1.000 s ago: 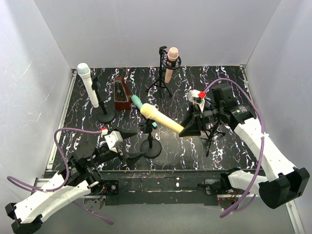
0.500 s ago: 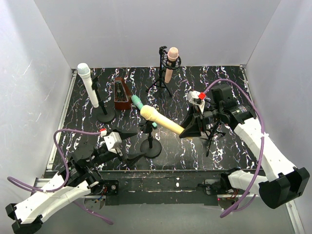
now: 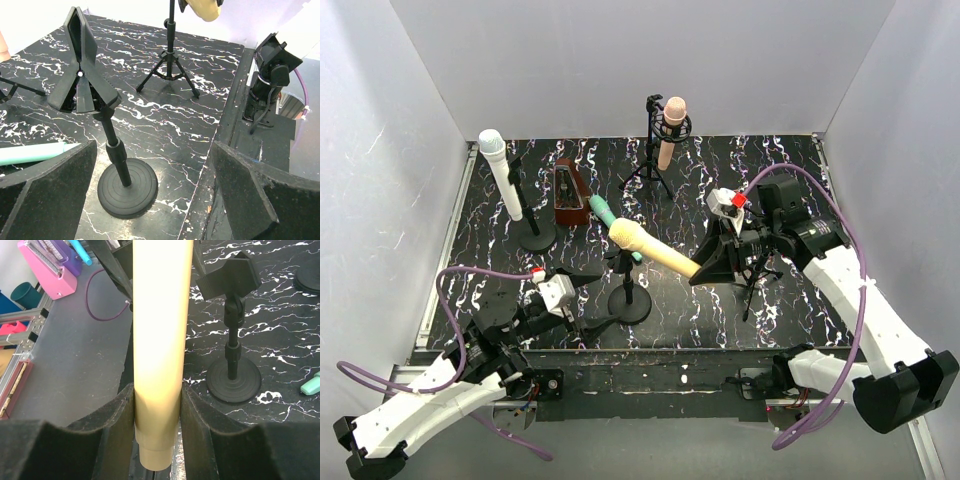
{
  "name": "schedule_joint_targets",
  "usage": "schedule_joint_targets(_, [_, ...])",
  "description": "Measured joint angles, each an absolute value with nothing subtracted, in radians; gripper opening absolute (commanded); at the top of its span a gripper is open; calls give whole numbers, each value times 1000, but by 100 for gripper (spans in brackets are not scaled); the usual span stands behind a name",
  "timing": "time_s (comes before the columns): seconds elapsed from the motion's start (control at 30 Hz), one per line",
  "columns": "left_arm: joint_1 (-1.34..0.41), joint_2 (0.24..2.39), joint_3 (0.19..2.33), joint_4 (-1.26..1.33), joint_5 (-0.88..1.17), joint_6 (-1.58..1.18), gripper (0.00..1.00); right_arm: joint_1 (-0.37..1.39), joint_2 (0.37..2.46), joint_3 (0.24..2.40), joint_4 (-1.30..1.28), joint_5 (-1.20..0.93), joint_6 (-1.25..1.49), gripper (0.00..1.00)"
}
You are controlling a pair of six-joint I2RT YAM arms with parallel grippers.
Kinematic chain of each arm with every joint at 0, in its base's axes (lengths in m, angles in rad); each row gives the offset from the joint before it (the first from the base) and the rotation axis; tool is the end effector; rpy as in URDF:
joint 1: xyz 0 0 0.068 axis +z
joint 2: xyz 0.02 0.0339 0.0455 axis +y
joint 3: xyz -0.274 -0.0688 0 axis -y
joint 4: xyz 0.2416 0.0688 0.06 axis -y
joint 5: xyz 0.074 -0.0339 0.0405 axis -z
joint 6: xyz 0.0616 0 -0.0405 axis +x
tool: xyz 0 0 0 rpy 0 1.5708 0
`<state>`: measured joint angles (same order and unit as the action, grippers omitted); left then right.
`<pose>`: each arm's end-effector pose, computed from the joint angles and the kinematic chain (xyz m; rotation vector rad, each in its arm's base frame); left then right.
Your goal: Attach the microphones to the stand
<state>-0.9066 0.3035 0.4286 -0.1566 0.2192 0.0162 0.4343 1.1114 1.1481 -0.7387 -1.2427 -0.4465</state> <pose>0.0664 -0.1065 0.2808 0.8983 1.4088 -0.8583 0.1654 0.1410 0.3673 -1.3916 1.4609 1.3654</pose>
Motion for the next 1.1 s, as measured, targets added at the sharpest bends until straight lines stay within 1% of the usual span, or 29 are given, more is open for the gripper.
schedule_joint_targets(0.63, [-907, 335, 416, -145, 227, 64, 98, 434, 1098, 1113, -746, -1268, -451, 1])
schedule_joint_targets(0.93, [-907, 340, 400, -107, 237, 67, 98, 434, 1100, 1106, -730, -1283, -450, 1])
schedule_joint_targets(1.1, [-907, 381, 398, -65, 245, 68, 98, 434, 1110, 1105, -703, -1290, -444, 1])
